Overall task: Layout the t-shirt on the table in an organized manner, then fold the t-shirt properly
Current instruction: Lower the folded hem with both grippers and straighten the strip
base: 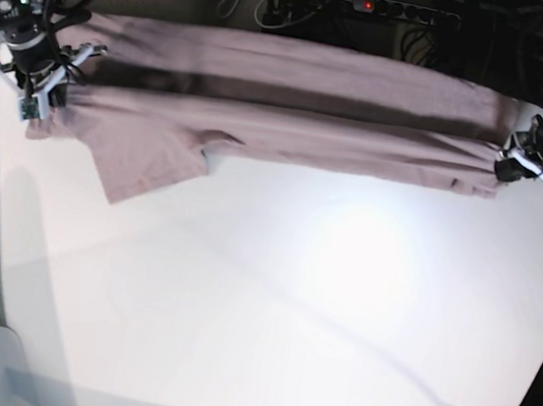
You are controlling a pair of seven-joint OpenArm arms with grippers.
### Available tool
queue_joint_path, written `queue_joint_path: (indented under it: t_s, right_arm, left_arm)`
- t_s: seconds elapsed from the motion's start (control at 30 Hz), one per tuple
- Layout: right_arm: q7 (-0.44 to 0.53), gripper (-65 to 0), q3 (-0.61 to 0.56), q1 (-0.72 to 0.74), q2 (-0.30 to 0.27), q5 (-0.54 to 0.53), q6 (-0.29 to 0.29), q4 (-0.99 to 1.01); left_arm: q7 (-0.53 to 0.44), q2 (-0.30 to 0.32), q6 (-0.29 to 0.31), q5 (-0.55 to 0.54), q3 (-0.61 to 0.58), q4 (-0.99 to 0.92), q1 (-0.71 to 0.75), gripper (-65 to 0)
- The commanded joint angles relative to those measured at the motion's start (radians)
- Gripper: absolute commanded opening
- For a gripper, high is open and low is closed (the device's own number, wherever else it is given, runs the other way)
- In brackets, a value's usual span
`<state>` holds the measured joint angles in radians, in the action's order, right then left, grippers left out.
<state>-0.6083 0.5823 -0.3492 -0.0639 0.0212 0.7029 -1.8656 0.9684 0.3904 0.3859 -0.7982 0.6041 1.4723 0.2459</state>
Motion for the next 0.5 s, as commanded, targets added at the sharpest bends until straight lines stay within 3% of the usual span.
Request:
queue_joint_path:
  t_s: [0.0,0.13,0.47]
  right_arm:
    - [0.006,-65.0,0.006,0.008,-0.014,-0.004,-0.005,-0.025]
    - [-0.038,-65.0,0.006,0.005,-0.012,-0.002,-0.005,-0.018]
    - [-0.038,-65.0,0.001,0.002,-0.014,0.0,-0.005,0.088]
  left_arm:
    - [-0.018,0.023,-0.002,-0.008,0.006,0.012,-0.007,-64.8]
    - [-0.018,0.022,-0.002,0.015,-0.014,0.012,-0.007,-64.8]
    - [-0.018,0.014,-0.002,0.121,-0.091,0.011,-0.021,-64.7]
